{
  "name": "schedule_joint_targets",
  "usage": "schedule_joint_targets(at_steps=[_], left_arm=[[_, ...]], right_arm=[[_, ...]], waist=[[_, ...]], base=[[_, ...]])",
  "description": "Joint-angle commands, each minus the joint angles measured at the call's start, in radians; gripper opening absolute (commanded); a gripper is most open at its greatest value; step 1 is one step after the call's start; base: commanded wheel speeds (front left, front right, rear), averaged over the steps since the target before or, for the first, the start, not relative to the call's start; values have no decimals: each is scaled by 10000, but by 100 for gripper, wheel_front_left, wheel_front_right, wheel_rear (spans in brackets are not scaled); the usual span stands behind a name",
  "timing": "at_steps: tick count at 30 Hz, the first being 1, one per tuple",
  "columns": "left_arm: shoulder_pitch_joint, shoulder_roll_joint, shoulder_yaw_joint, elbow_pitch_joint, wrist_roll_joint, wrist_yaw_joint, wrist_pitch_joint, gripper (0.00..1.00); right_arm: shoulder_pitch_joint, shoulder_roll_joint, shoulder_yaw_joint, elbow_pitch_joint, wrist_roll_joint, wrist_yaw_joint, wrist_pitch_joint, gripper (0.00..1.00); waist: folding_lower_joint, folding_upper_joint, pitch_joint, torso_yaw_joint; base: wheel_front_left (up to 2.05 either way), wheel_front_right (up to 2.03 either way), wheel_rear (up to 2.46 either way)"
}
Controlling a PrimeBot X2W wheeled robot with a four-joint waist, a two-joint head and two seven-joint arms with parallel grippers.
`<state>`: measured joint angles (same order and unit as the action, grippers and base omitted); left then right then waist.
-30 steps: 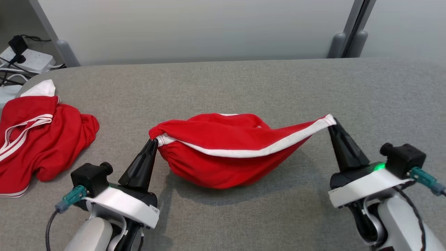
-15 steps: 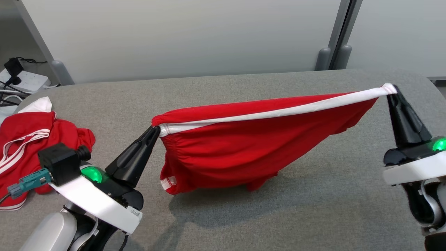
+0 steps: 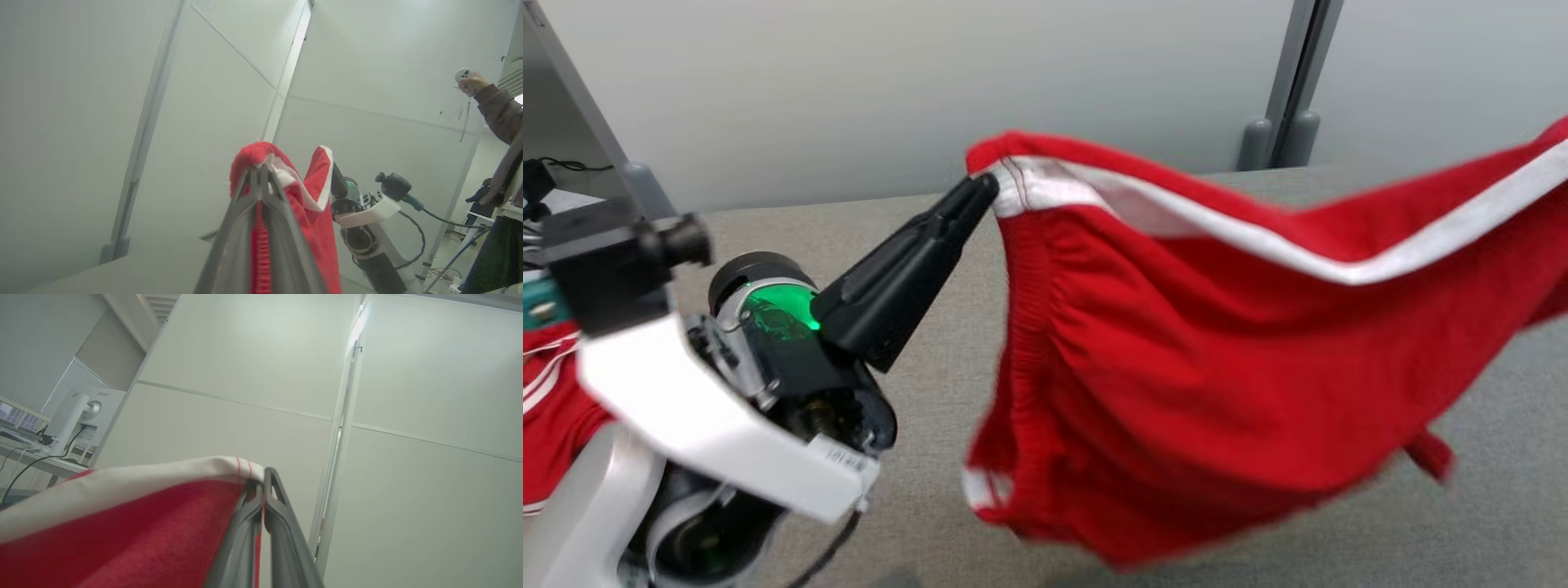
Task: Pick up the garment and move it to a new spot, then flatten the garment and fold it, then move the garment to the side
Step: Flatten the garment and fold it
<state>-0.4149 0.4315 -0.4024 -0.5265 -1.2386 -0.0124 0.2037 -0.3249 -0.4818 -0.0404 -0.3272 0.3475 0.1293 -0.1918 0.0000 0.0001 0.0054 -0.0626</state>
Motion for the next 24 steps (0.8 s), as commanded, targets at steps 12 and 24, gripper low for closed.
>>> schedule_joint_targets(at_steps=[12, 24], left_arm=[[-5046, -241, -877, 8433, 4690, -724, -2302, 0], [-5534, -1611, -1155, 11639, 6799, -1168, -4650, 0]], right_arm=[[-6329, 945, 4604, 8029, 359, 14, -71, 0], [-6943, 2271, 3842, 10587, -1866, 14, -696, 0]], waist=[[0, -1, 511, -324], [0, -1, 2047, -659]], base=[[0, 0, 0], [0, 0, 0]])
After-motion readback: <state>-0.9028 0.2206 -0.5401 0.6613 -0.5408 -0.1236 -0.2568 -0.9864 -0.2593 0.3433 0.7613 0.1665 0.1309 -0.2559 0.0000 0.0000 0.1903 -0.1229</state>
